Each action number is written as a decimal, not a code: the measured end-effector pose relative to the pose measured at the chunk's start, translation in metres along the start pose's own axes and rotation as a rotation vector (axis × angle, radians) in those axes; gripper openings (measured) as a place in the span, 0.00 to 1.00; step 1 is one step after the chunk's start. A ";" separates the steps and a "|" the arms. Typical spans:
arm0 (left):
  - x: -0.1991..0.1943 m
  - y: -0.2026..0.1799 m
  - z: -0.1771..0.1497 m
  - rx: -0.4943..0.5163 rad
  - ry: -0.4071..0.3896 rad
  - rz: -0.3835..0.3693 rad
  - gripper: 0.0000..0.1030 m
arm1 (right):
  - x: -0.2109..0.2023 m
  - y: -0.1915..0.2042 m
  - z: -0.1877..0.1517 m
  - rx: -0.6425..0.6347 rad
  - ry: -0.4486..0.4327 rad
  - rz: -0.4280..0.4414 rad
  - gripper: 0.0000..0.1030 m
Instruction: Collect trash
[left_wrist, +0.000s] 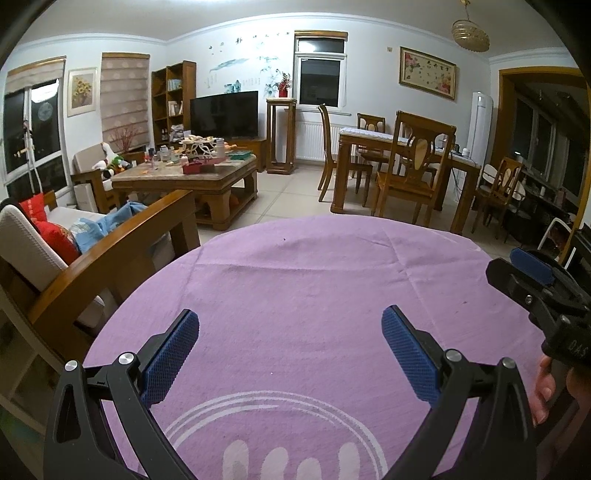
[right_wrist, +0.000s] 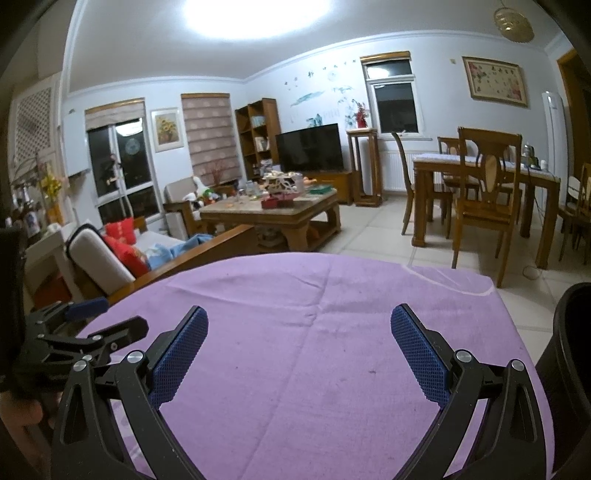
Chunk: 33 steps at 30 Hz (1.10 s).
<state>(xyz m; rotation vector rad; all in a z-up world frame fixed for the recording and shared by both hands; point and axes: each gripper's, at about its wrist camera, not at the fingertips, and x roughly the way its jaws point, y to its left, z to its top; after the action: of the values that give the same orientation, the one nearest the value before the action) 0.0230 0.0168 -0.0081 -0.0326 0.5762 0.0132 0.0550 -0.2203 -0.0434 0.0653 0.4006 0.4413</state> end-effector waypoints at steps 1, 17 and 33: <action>0.000 -0.001 -0.002 0.001 0.002 0.000 0.95 | 0.000 0.000 0.001 0.001 0.000 0.001 0.95; 0.000 0.006 -0.009 -0.006 0.010 -0.008 0.95 | 0.002 -0.007 0.004 0.013 0.007 -0.011 0.95; -0.001 0.006 -0.008 -0.006 0.010 -0.007 0.95 | 0.001 -0.006 0.005 0.014 0.009 -0.011 0.95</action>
<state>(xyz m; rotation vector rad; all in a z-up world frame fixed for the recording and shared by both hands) 0.0180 0.0228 -0.0143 -0.0406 0.5863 0.0075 0.0604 -0.2252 -0.0405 0.0747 0.4126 0.4286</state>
